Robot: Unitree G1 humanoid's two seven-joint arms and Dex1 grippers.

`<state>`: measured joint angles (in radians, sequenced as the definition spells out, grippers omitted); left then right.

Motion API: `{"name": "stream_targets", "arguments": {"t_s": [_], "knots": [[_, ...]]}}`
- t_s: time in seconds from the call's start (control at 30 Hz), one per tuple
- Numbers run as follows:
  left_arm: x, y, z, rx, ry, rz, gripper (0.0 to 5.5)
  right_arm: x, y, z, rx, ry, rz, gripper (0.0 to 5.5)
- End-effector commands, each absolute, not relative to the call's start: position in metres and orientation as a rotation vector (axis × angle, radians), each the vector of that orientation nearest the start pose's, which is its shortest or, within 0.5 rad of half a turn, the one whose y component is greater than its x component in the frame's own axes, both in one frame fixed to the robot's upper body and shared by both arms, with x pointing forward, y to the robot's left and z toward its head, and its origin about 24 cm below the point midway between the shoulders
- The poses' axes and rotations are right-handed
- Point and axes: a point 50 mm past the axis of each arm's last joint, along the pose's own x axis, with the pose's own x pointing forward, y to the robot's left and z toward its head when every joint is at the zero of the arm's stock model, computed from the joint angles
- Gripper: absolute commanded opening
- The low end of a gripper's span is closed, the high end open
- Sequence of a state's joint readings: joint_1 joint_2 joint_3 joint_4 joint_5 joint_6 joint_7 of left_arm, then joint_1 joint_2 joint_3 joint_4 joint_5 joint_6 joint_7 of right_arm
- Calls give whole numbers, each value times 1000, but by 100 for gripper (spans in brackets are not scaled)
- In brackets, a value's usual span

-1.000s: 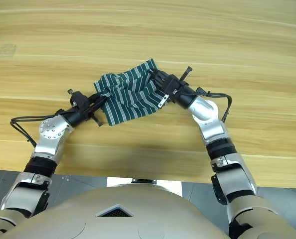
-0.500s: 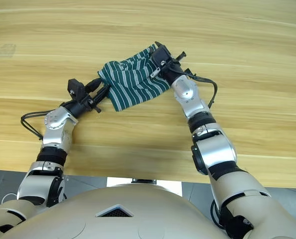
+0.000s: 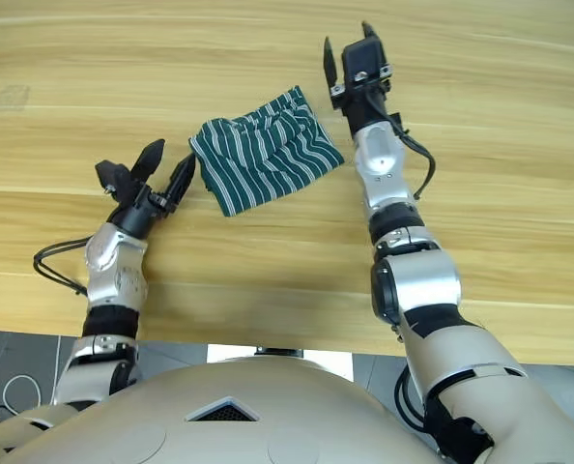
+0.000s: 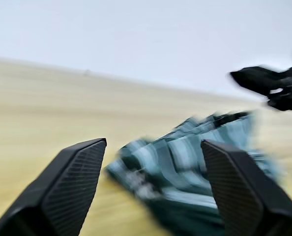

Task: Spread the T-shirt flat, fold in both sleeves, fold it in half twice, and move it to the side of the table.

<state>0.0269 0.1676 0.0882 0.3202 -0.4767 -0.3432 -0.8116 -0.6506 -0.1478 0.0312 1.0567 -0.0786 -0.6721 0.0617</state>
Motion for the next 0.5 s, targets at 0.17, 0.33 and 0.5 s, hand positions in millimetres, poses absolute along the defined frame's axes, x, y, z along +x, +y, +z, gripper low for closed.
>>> {"name": "stream_targets", "arguments": {"t_s": [0.17, 0.33, 0.5], "knots": [[193, 130, 26, -95, -199, -822, 358, 284, -144, 10, -416, -172, 372, 281], [235, 119, 9, -7, 21, -726, 358, 287, -132, 9, -406, -132, 365, 281], [260, 119, -7, -58, 191, -576, 358, 286, -112, 16, -429, -182, 449, 281]]}}
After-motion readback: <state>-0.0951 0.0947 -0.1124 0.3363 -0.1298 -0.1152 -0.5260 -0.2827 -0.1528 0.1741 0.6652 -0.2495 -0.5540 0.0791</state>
